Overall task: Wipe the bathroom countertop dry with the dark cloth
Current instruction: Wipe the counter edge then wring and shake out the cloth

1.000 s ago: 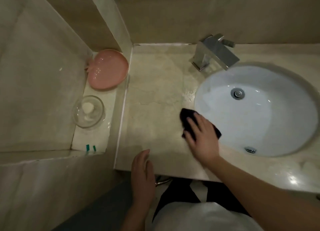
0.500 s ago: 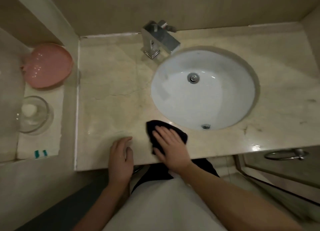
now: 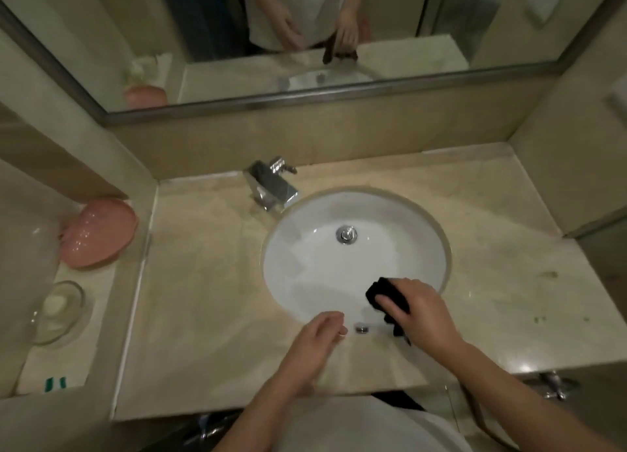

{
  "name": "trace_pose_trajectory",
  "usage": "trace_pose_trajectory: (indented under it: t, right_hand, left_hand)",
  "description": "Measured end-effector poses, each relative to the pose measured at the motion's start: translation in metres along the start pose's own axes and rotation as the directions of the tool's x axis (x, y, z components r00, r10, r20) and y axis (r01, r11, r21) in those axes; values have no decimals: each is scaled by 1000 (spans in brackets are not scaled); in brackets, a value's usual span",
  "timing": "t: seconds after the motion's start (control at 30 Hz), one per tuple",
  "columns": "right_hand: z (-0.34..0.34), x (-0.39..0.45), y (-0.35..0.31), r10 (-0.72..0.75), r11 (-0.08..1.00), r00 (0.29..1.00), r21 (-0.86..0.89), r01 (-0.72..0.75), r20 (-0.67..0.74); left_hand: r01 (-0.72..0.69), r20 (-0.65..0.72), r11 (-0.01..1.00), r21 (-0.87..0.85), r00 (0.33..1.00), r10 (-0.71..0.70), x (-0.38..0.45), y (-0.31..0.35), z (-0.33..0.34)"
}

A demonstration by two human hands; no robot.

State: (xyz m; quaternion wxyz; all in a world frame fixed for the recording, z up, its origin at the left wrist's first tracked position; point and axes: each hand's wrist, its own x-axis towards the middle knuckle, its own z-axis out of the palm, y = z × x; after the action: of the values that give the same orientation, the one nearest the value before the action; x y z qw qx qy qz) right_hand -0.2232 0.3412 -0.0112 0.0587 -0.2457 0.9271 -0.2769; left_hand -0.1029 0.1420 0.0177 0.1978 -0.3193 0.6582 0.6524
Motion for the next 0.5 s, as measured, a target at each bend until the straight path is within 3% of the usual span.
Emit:
trace_pose_trajectory:
  t: [0.03,0.07,0.13,0.17,0.23,0.3,0.37,0.43,0.5]
  right_hand:
    - [-10,5,-9,-76,996,997,38,76,2]
    - [-19,11,-16,-136,988,991,68,136,1]
    - [-39,18,-28,-257,957,966,147,249,36]
    - [-48,22,-33,-319,934,945,193,301,71]
    - [-63,24,-36,-434,883,893,252,396,116]
    - [-71,23,-33,-475,863,879,210,459,34]
    - [-78,24,-26,-382,890,923,251,381,-46]
    - [-84,25,-33,-303,877,953,392,279,0]
    - [-81,25,-50,-369,836,928,454,309,47]
  left_hand:
    - [151,49,968,-202,988,-144,3,15,11]
    - [280,141,868,-410,960,-243,6,30,21]
    - [392,344,640,-661,916,-206,10,62,38]
    - [388,377,582,-715,914,-147,9,77,43]
    - [322,314,571,-755,942,-116,8,101,50]
    - [246,211,602,-760,969,-129,8,113,54]
    - [197,153,584,-788,980,-124,13,120,58]
    - [188,138,544,-817,982,-132,13,124,65]
    - [205,170,525,-826,979,-115,12,126,72]
